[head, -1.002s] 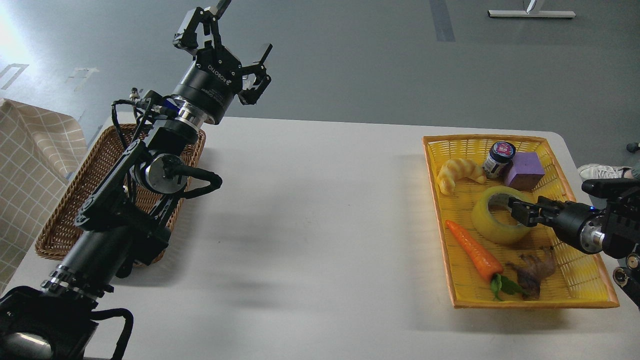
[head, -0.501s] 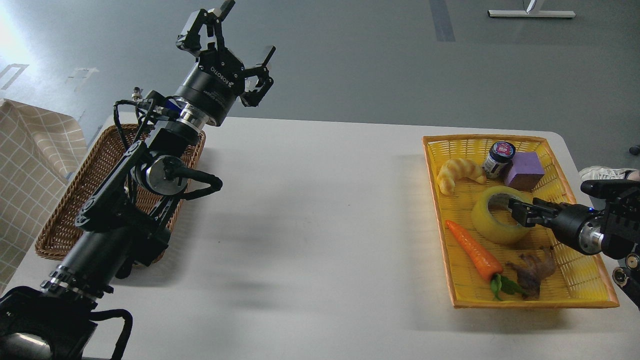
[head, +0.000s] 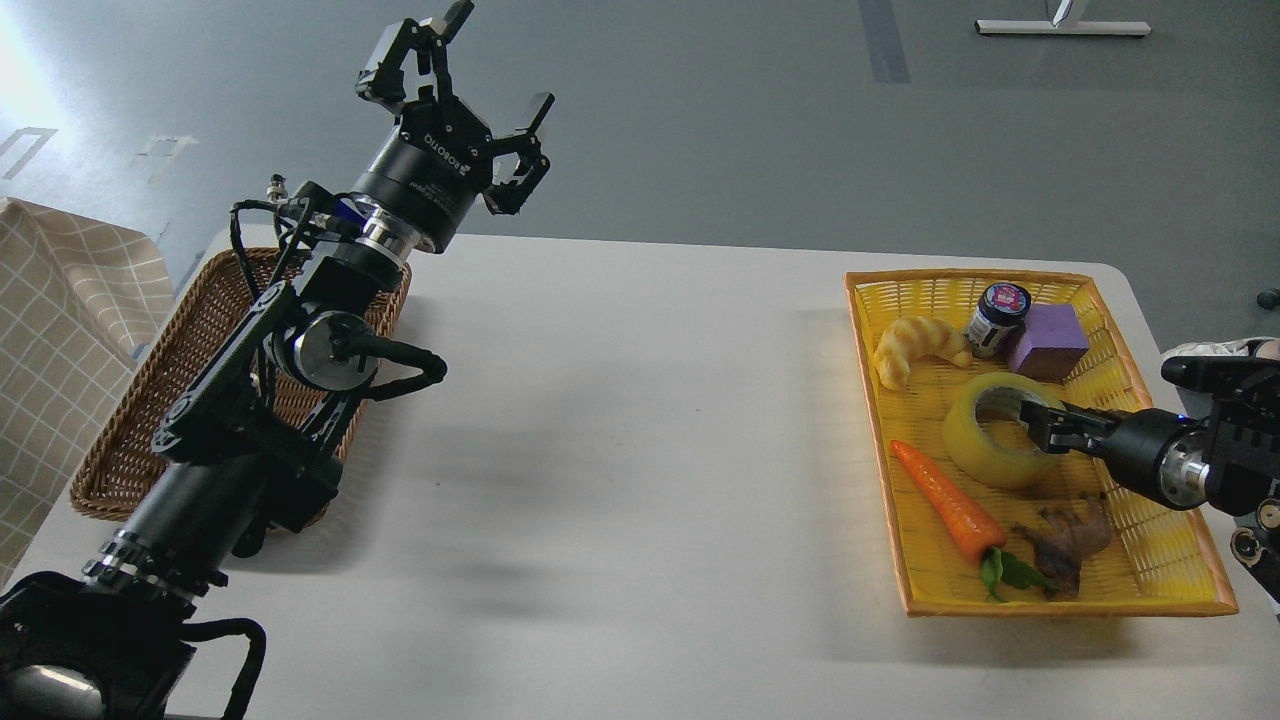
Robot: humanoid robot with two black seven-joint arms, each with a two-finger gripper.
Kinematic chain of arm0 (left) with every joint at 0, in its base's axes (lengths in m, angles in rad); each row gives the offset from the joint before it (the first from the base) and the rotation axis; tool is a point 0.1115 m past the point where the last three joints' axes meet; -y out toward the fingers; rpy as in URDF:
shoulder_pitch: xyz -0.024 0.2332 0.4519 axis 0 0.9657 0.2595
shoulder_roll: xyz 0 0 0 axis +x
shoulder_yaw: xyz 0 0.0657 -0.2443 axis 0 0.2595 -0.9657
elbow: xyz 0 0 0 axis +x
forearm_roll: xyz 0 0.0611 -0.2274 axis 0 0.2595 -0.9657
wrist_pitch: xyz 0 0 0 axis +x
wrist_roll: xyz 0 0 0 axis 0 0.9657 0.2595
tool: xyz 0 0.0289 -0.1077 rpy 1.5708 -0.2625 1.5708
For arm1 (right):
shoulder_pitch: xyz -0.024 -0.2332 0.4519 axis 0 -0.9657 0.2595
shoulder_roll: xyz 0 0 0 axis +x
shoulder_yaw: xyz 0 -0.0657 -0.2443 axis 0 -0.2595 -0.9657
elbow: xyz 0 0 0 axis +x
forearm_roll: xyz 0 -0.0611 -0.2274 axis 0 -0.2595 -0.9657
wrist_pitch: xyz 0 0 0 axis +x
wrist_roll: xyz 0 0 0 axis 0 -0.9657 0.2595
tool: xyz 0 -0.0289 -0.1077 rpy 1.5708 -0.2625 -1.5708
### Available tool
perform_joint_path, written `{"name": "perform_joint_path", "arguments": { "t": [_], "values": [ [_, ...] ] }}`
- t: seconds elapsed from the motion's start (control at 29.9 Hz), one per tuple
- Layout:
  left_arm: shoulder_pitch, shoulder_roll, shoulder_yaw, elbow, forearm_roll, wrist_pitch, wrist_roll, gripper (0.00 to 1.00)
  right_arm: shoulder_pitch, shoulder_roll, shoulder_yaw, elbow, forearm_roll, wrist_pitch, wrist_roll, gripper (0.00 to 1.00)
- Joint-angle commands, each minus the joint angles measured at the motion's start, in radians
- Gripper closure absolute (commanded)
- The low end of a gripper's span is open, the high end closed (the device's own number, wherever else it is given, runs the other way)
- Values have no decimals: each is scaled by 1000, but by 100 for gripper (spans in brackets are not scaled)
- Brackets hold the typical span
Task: Place and transfer tape with both arms
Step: 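Close the right gripper on the rim of the yellow tape roll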
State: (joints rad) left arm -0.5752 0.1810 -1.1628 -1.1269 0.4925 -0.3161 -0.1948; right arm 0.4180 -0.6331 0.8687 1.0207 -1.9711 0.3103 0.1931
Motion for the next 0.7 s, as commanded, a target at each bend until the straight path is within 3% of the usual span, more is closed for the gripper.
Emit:
{"name": "perform_joint_path", "arguments": {
  "t": [0.0,0.5,0.67],
  "values": [
    [1,-2,2,2,0,0,0,2,-5,-16,0,7,5,1,3,66],
    [1,-3,2,4,0,3,2,2,-11,-85,-2,73,98,46,9,81],
    [1,-2,3,4,0,2,2,2,-21,-85,-2,81,109,50,9,81]
  ]
}}
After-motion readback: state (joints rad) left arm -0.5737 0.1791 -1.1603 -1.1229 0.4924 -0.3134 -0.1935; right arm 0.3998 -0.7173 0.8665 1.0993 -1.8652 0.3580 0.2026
